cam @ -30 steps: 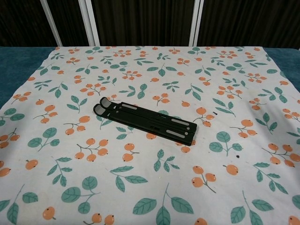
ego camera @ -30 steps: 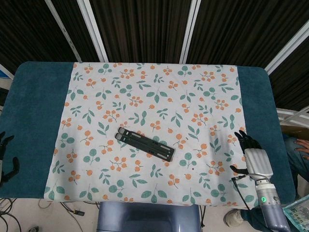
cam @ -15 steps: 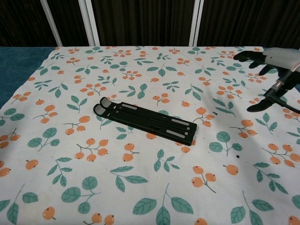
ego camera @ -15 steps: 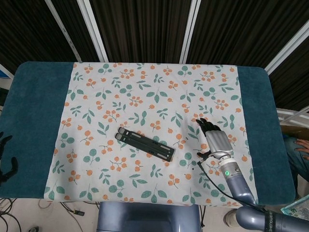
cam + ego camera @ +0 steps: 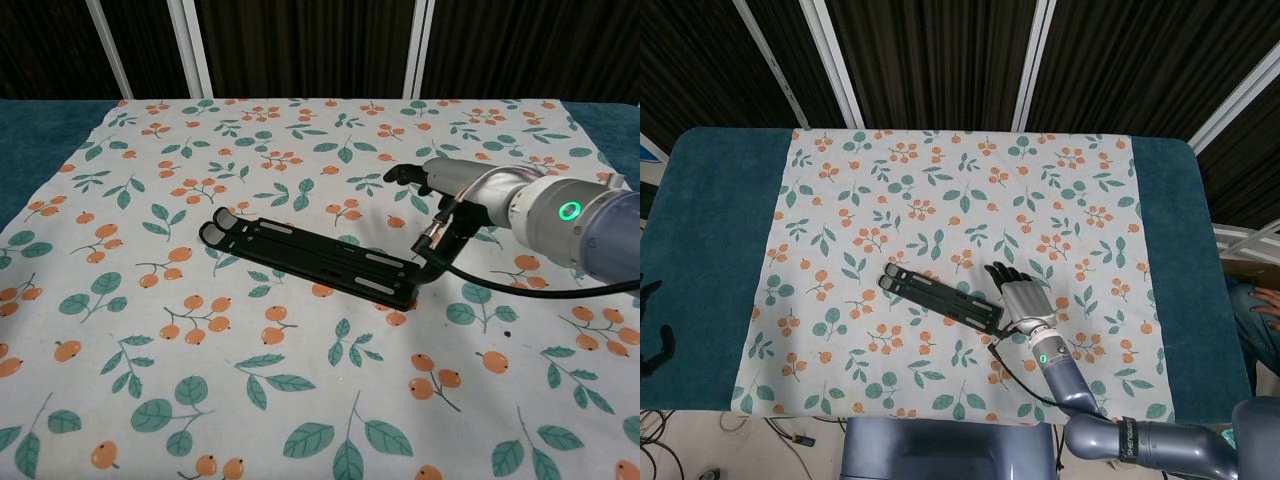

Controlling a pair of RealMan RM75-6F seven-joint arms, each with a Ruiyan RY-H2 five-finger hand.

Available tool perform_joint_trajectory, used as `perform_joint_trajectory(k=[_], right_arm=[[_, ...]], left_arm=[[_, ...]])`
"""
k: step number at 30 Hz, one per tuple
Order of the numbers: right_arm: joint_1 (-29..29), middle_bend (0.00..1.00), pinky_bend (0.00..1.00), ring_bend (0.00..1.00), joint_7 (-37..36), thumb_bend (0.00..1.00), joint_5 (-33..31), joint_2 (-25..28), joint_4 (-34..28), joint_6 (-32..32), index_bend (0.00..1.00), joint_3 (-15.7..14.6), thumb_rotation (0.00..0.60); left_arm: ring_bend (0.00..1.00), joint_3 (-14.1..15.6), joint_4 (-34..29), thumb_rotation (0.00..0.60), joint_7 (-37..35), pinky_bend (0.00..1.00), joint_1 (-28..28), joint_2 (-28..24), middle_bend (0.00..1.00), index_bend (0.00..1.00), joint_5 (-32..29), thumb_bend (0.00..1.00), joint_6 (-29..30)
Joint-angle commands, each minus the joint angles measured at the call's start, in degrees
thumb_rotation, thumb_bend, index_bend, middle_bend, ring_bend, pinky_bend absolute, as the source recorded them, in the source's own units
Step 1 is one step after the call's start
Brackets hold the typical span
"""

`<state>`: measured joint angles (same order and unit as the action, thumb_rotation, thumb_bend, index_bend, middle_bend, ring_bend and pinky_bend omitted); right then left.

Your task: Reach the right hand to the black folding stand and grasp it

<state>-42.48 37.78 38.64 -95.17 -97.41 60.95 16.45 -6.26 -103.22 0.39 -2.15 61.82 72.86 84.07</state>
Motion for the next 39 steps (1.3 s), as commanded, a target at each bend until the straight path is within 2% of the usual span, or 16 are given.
perform_joint_trajectory(k=[1,11,19,32,39], right_arm=[[-1.4,0.07,0.17,0.10,0.8,0.06,-1.5,-1.4,1.2,0.6,0.00,0.7,0.600],[-5.1,0.08,0.17,0.10,1.2,0.03,-5.5,-5.8,3.5,1.1,0.00,1.9,0.600],[-8.1,0.10,0.17,0.11,1.4,0.03,-7.3,-10.3,8.3,1.8,0.00,3.0,0.600],[-10.5,0.20,0.17,0.20,1.5,0.04,-7.1,-17.9,17.0,3.6,0.08,3.1,0.600],[-10.9,0.28,0.17,0.26,1.7,0.10,-6.9,-20.3,20.0,3.8,0.17,3.3,0.600]], left_arm=[[0.00,0.0,0.0,0.600,-0.1,0.00,0.0,0.0,0.00,0.12,-0.1,0.58,0.0],[0.00,-0.1,-0.2,0.600,-0.1,0.00,0.0,-0.1,0.00,0.12,-0.4,0.58,-0.2],[0.00,-0.2,-0.3,0.600,-0.3,0.00,0.0,-0.3,0.00,0.12,-0.7,0.58,-0.4],[0.00,-0.4,-0.5,0.600,-0.4,0.00,0.0,-0.4,0.00,0.12,-1.2,0.58,-0.6],[0.00,-0.4,-0.5,0.600,-0.4,0.00,-0.1,-0.4,0.00,0.12,-1.4,0.58,-0.7]])
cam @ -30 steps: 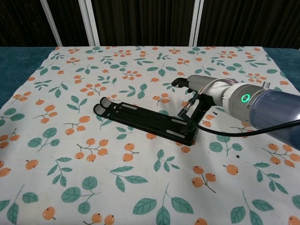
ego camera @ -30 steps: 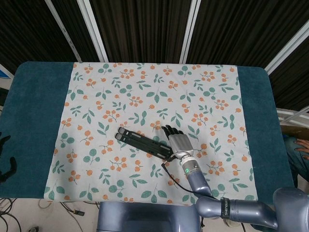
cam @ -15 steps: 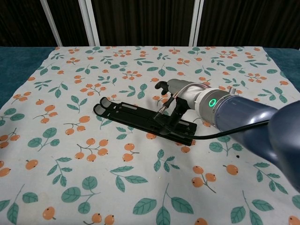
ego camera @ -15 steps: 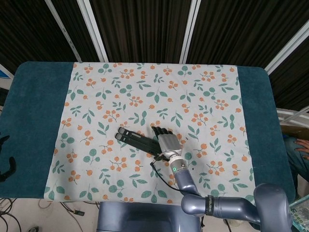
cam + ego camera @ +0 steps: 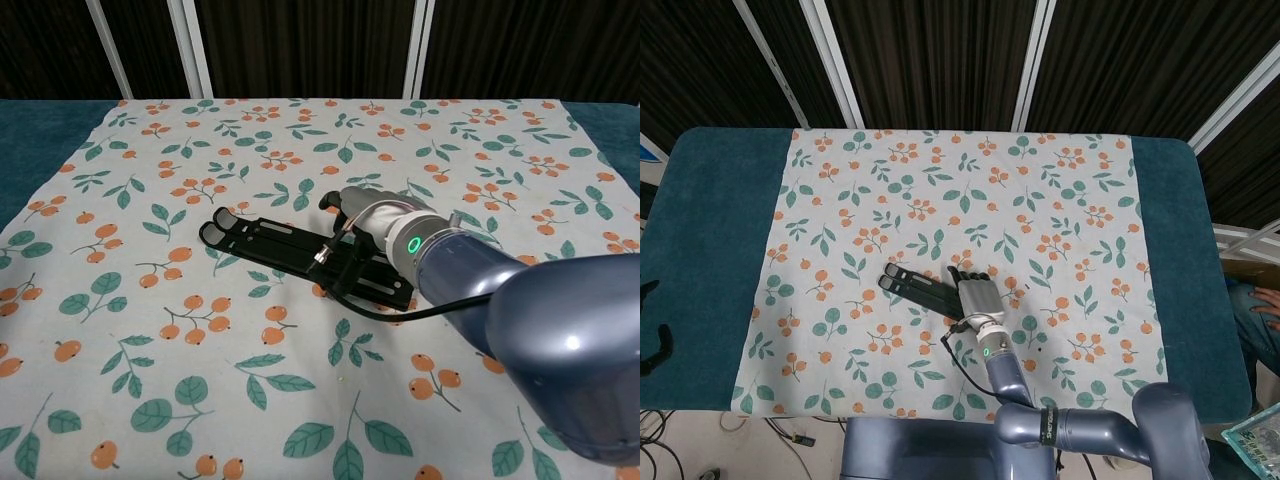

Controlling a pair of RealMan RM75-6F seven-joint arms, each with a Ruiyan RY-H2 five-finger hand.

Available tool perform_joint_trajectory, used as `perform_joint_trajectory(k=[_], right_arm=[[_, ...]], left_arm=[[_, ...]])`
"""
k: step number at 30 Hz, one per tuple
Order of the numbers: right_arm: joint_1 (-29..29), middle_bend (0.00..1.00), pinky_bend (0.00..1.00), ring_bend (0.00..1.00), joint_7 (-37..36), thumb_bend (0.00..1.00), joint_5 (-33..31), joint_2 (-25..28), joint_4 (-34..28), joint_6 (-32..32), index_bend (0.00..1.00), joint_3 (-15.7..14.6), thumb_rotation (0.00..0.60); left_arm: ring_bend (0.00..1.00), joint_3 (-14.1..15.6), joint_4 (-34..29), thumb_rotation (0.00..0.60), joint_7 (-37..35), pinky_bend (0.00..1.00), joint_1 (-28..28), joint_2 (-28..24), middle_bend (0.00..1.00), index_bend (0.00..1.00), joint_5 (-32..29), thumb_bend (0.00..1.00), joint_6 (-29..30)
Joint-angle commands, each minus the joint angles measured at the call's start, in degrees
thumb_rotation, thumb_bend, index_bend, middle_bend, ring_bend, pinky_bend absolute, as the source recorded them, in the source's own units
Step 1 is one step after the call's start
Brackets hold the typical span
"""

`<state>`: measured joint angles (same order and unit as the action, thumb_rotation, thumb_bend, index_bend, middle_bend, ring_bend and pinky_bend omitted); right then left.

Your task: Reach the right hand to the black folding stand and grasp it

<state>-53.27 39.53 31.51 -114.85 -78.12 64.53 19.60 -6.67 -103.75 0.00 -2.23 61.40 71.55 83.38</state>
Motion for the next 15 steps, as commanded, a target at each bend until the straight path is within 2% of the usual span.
perform_joint_trajectory(k=[1,7,15], right_arm=[[-0.2,0.29,0.17,0.27,-0.1,0.11,0.5,-0.9,1.1,0.3,0.19,0.2,0.600],[-0.2,0.33,0.17,0.29,-0.1,0.17,1.4,-2.5,3.2,0.3,0.26,0.2,0.600],[0.0,0.34,0.17,0.30,0.4,0.23,2.3,-3.2,3.6,0.2,0.29,0.3,0.600]], left_arm=[[0.00,0.0,0.0,0.600,0.0,0.00,0.0,0.0,0.00,0.12,-0.1,0.58,0.0],[0.00,-0.1,0.0,0.600,0.0,0.00,0.0,0.0,0.00,0.12,-0.2,0.58,-0.1],[0.00,-0.1,0.0,0.600,0.1,0.00,0.0,0.0,0.00,0.12,-0.3,0.58,-0.1]])
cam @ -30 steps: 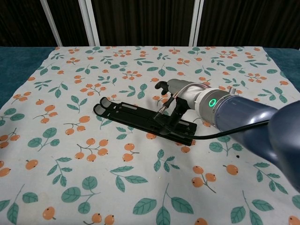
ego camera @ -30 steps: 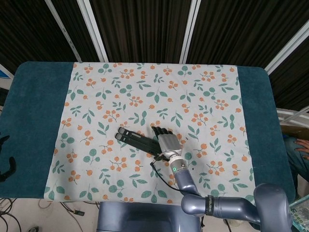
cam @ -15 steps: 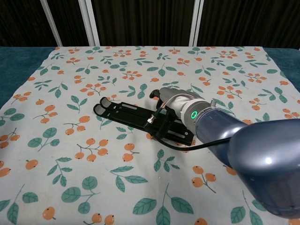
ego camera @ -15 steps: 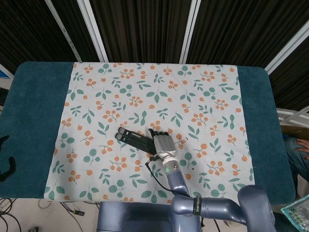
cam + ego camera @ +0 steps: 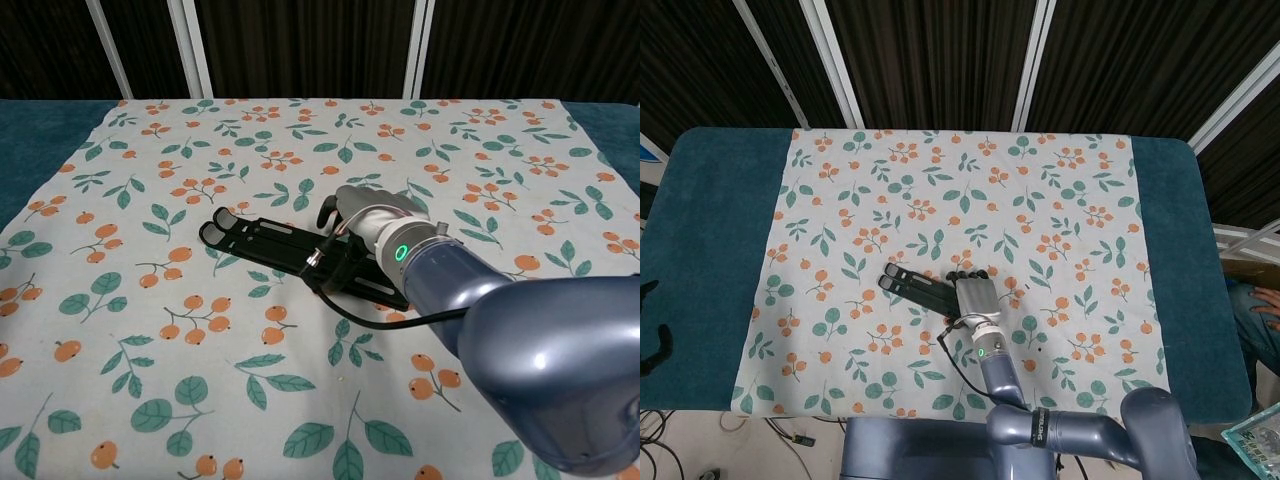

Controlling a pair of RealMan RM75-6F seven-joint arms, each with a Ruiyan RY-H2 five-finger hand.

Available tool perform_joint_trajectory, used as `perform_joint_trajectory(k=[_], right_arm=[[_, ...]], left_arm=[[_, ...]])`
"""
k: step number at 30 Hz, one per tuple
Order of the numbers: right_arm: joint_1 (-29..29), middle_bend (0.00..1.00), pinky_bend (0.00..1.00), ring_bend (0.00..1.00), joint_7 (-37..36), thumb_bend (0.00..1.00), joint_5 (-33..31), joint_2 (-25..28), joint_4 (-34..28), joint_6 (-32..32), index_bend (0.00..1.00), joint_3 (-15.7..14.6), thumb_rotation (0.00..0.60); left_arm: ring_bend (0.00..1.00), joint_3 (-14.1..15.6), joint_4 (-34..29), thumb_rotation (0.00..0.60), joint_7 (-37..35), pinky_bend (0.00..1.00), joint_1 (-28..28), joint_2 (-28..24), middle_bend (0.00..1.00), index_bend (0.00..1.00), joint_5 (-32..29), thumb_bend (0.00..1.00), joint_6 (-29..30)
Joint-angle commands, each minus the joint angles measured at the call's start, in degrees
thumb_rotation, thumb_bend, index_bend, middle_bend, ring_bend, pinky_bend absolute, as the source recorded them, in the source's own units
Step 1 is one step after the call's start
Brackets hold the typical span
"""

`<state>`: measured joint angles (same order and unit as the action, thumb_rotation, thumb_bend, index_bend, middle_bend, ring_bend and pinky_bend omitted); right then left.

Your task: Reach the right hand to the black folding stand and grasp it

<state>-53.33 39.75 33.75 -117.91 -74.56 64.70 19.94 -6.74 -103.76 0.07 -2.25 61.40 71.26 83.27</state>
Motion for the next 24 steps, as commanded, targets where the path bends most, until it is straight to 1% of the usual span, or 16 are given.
perform_joint_trajectory(k=[1,5,7,10,17,22,24], right_arm=[[0.1,0.34,0.17,0.30,0.2,0.24,0.0,-0.2,0.0,0.0,0.30,0.0,0.600],[0.2,0.40,0.17,0.35,0.4,0.30,0.3,-0.4,0.2,0.0,0.35,0.3,0.600],[0.3,0.42,0.17,0.36,0.5,0.32,0.5,-0.5,0.3,0.1,0.35,0.2,0.600],[0.5,0.40,0.17,0.36,1.1,0.35,0.3,-0.5,0.3,-0.1,0.35,0.1,0.600],[0.9,0.39,0.17,0.37,2.5,0.35,-0.1,-0.1,-0.1,-0.5,0.35,-0.2,0.600],[1.3,0.43,0.27,0.44,1.9,0.39,0.5,0.2,-0.9,-0.2,0.36,0.2,0.600],[1.7,0.44,0.28,0.46,1.1,0.40,1.3,0.4,-1.2,-0.2,0.37,0.1,0.600]], left_arm=[[0.00,0.0,0.0,0.600,0.0,0.00,0.0,0.0,0.00,0.12,0.0,0.58,0.0],[0.00,0.0,-0.1,0.600,0.0,0.00,0.0,-0.1,0.00,0.12,0.0,0.58,0.0],[0.00,0.0,-0.1,0.600,0.0,0.00,0.0,-0.1,0.00,0.12,-0.1,0.58,-0.1],[0.00,0.1,-0.1,0.600,0.1,0.00,0.0,-0.1,0.00,0.12,-0.1,0.58,-0.2],[0.00,0.1,-0.3,0.600,0.3,0.00,0.0,-0.1,0.00,0.12,-0.3,0.58,-0.2],[0.00,0.1,-0.2,0.600,0.3,0.00,0.0,-0.1,0.00,0.12,-0.2,0.58,-0.2],[0.00,0.1,-0.3,0.600,0.3,0.00,0.0,-0.1,0.00,0.12,-0.2,0.58,-0.2]])
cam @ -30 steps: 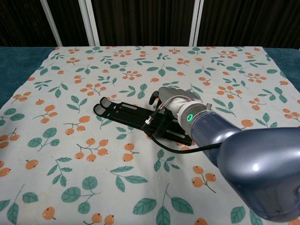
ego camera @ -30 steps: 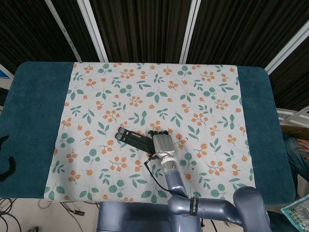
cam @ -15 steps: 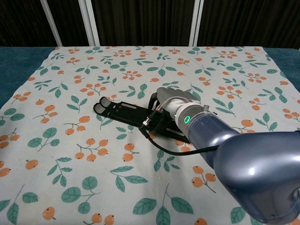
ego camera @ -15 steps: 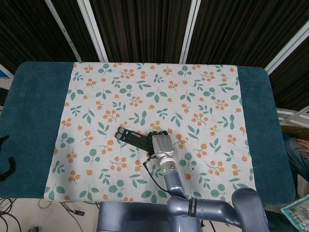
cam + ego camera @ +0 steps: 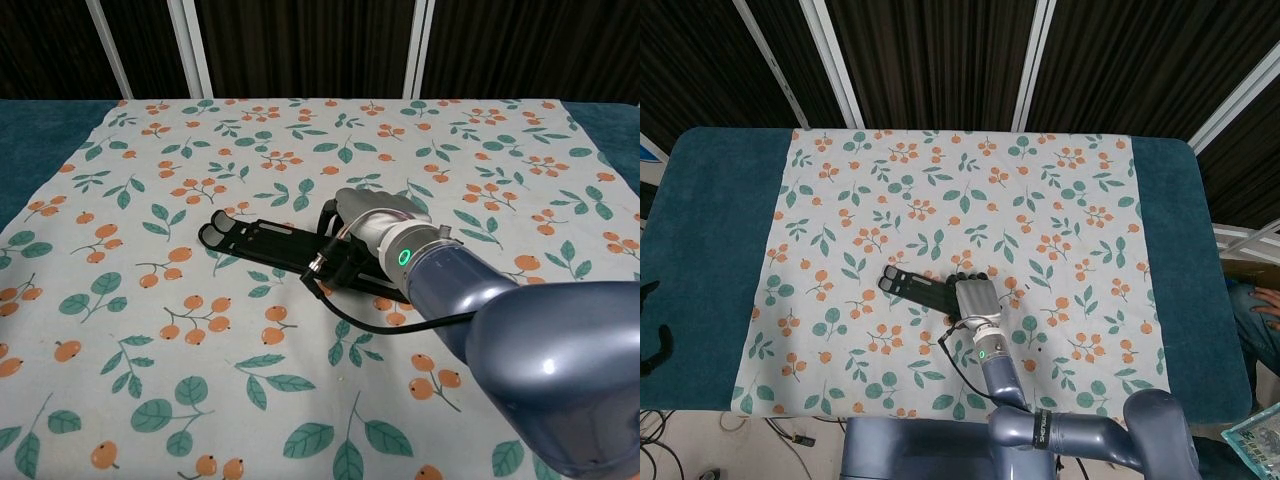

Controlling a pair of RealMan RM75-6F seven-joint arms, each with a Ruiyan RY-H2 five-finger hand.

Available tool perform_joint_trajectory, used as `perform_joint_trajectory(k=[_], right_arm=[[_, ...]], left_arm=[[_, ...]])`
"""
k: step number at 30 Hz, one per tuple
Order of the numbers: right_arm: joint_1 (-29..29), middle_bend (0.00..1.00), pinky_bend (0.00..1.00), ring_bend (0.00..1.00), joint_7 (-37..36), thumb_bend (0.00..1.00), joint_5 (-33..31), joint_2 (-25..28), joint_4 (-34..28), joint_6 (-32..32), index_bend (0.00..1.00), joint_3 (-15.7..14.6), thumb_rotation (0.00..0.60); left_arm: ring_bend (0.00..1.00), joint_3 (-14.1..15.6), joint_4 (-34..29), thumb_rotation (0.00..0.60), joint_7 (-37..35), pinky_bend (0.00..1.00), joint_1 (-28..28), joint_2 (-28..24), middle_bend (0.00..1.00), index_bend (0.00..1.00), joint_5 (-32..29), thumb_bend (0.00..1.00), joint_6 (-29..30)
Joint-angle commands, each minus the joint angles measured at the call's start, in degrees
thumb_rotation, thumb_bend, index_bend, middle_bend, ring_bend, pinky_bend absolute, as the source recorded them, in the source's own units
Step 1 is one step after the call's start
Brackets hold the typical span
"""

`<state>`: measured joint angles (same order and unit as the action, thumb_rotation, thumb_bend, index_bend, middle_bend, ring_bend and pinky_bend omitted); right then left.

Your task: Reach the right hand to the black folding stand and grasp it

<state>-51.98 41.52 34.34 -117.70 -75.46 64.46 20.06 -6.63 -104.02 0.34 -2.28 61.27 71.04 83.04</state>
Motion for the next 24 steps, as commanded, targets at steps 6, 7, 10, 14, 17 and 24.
perform_joint_trajectory(k=[6,7,10,14,17,24], right_arm=[[1.7,0.46,0.29,0.50,-3.0,0.42,3.2,1.7,-2.1,0.2,0.38,-0.2,0.600],[2.0,0.46,0.29,0.50,-3.6,0.43,3.7,2.1,-2.6,0.3,0.39,-0.1,0.600],[3.0,0.46,0.31,0.50,-5.6,0.43,5.0,3.6,-4.2,0.2,0.39,0.3,0.600],[4.2,0.46,0.31,0.50,-7.3,0.43,6.3,6.0,-6.7,0.7,0.39,0.7,0.600],[5.5,0.47,0.31,0.50,-9.3,0.43,7.2,8.9,-9.9,0.9,0.40,1.5,0.600],[8.4,0.47,0.31,0.50,-15.5,0.43,7.8,16.8,-17.4,-1.1,0.40,4.5,0.600]], left_arm=[[0.00,0.0,0.0,0.600,0.0,0.00,0.0,0.0,0.00,0.12,0.0,0.58,0.0],[0.00,0.0,-0.1,0.600,0.0,0.00,0.0,-0.1,0.00,0.12,0.0,0.58,0.0],[0.00,0.0,-0.1,0.600,0.0,0.00,0.0,0.0,0.00,0.12,0.0,0.58,0.0],[0.00,0.1,-0.1,0.600,0.0,0.00,0.0,-0.1,0.00,0.12,-0.1,0.58,-0.1],[0.00,0.1,-0.1,0.600,0.1,0.00,0.0,-0.1,0.00,0.12,-0.1,0.58,-0.1],[0.00,0.2,-0.2,0.600,0.1,0.00,0.0,-0.1,0.00,0.12,0.0,0.58,-0.1]])
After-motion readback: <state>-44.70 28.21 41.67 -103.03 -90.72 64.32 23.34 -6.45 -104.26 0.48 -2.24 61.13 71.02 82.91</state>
